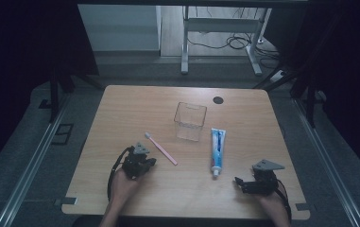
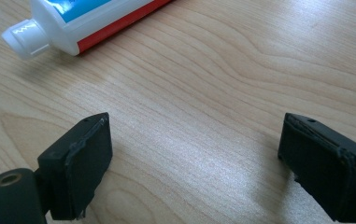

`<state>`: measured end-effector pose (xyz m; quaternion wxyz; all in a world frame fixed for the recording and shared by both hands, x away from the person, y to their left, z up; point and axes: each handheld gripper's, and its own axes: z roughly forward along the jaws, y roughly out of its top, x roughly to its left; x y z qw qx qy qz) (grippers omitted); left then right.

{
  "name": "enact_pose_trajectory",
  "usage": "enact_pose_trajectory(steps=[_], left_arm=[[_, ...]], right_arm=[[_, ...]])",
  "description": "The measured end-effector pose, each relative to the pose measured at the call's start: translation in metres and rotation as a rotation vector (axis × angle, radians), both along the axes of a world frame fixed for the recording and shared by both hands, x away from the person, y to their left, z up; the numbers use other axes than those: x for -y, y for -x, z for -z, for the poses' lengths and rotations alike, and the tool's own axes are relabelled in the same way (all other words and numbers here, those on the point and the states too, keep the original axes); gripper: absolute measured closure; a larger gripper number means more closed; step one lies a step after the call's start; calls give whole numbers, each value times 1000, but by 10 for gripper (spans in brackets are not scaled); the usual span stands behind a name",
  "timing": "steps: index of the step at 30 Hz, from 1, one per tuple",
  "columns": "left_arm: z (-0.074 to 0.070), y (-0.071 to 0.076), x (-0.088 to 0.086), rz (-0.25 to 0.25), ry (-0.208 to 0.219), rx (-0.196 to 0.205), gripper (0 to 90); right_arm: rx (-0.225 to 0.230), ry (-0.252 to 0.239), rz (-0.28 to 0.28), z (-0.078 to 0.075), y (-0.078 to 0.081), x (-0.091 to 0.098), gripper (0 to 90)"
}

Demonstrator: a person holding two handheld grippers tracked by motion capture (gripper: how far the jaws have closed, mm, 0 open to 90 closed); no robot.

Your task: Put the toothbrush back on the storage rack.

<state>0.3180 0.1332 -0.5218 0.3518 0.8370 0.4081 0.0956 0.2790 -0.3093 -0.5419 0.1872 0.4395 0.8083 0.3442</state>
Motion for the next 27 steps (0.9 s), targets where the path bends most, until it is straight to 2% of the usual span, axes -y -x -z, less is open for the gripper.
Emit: enact_pose_trajectory(steps=[9,15,20,27], left_arm=[[-7,-13,15,24,9,4,894],[-12,-26,31,43,-2,9,894],[-11,-37,43,49,-12,5,894],[-5,-45,61,57,-22,-1,894]], right_arm=[[-1,0,1,0,0,0,97],[-1,0,1,0,0,0,97],[-1,-1,1,0,0,0,97],[-1,-1,1,0,0,0,97]])
